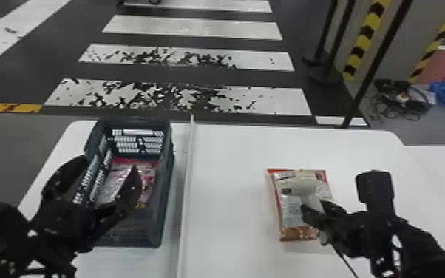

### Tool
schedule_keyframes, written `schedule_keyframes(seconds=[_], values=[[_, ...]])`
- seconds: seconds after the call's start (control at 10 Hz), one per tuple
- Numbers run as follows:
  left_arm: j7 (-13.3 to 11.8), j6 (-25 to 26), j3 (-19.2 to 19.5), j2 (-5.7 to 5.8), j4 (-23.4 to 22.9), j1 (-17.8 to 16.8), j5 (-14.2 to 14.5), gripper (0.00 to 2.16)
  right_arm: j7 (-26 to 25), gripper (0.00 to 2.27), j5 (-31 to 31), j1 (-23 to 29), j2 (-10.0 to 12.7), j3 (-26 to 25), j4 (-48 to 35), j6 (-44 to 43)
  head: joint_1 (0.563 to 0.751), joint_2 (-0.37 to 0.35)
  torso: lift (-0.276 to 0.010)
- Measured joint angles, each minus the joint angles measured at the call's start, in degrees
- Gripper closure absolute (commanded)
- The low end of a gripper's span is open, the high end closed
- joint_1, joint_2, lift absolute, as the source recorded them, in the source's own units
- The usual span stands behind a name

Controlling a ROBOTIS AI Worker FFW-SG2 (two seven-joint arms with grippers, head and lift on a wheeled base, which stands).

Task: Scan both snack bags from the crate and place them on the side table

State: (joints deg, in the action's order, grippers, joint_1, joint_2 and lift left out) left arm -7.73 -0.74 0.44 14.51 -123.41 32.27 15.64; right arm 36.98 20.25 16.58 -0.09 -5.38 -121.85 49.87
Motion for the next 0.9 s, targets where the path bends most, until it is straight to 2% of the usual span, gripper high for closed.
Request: schedule_keyframes(seconds=[0.4,0.9], values=[[-0.09,-0.09,0.12,0.26,-0.05,0.19,0.08,0.06,-0.89,2.24,1.36,-2.72,0.0,1.72,4.46,0.38,0.695,-0.011,-0.098],[-0.09,-0.18,0.0,0.17,0.44,-0.01,0.35,0.06,-0.94,2.24,1.39,-3.93,0.0,1.29,4.81,0.84,0.695,-0.009,-0.098]])
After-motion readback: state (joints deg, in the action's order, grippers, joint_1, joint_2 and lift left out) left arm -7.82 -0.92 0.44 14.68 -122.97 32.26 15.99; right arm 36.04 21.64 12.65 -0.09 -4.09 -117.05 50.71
